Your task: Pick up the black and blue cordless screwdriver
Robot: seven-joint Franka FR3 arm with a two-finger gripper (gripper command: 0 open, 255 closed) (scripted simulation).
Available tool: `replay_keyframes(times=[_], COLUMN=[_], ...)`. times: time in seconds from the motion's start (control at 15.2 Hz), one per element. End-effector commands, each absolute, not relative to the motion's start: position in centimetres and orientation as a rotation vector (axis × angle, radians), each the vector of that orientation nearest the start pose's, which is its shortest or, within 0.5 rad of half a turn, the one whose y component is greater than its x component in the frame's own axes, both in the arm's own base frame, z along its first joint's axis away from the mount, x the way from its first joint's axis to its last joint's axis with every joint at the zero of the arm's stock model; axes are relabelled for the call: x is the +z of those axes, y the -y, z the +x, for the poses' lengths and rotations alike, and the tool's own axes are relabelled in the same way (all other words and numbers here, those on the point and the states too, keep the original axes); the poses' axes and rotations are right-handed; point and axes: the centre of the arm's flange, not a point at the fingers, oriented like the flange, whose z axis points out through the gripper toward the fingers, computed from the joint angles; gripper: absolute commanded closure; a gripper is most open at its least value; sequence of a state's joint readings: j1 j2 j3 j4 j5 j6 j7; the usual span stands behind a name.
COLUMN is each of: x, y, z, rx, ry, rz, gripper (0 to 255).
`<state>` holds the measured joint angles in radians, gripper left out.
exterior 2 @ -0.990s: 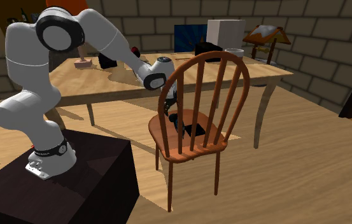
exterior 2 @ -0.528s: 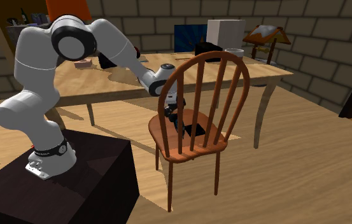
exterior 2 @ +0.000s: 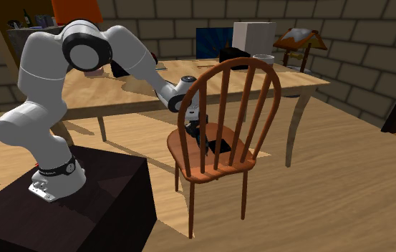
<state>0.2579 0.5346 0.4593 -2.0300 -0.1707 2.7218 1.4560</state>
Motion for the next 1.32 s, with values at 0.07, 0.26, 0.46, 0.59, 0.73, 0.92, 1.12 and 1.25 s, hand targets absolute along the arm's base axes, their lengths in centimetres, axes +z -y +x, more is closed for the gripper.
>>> replay_keyframes(times=[0.07,0.26,0.46,0.59,0.73,0.92,1.12,1.25], x=[22.5,22.6,23.6,24.7,25.8,27.3,28.9,30.0], y=[-40.5,-40.5,-40.6,-40.6,-40.6,-40.6,-40.6,-40.6], z=[46.9,47.0,46.9,46.9,46.9,46.9,46.9,46.9], rx=[0.027,0.027,0.027,0.027,0.027,0.027,0.027,0.027], ry=[-0.946,-0.946,-0.946,-0.946,-0.946,-0.946,-0.946,-0.946], rz=[-2.724,-2.724,-2.724,-2.724,-2.724,-2.724,-2.724,-2.724], gripper=[255,255,255,255,255,255,255,255])
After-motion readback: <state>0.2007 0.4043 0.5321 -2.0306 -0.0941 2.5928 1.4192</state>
